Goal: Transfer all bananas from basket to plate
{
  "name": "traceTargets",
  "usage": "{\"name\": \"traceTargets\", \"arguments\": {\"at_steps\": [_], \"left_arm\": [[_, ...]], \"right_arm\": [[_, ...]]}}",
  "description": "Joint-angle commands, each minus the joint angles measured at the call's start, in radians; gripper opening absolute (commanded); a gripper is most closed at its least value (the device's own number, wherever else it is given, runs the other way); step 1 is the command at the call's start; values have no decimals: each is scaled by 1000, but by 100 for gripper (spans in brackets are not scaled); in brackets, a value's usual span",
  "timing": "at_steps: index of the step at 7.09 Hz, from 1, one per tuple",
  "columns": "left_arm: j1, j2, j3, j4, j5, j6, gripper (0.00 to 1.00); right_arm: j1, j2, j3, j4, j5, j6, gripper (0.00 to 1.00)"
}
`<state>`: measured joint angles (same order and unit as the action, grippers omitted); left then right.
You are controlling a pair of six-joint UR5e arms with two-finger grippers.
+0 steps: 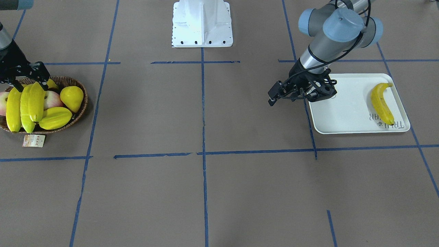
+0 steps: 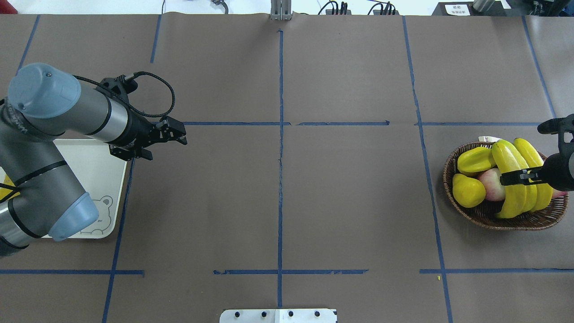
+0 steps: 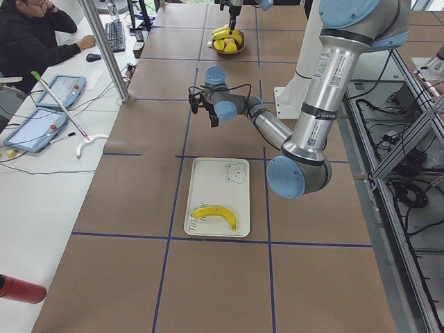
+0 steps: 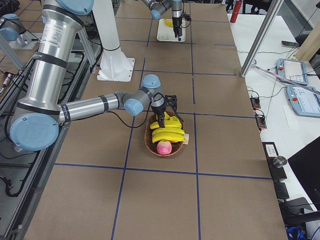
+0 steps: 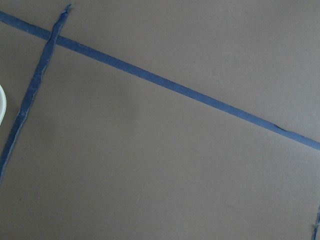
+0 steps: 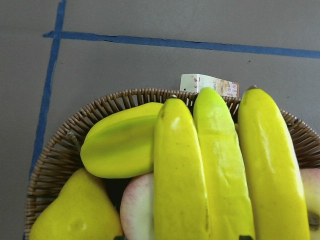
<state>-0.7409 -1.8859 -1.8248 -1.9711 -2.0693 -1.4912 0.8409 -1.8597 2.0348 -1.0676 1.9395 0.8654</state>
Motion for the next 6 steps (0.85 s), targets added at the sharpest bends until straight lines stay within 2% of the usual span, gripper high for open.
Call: {"name": "traceTargets", "arguments": {"at_steps": [1, 6], "left_arm": [[0, -1, 1, 0, 0, 0, 99], [0, -1, -1, 0, 0, 0, 99]], "right_arm": [[-22, -1, -1, 0, -1, 0, 80], [-23, -9, -13, 0, 4, -5, 79]]}}
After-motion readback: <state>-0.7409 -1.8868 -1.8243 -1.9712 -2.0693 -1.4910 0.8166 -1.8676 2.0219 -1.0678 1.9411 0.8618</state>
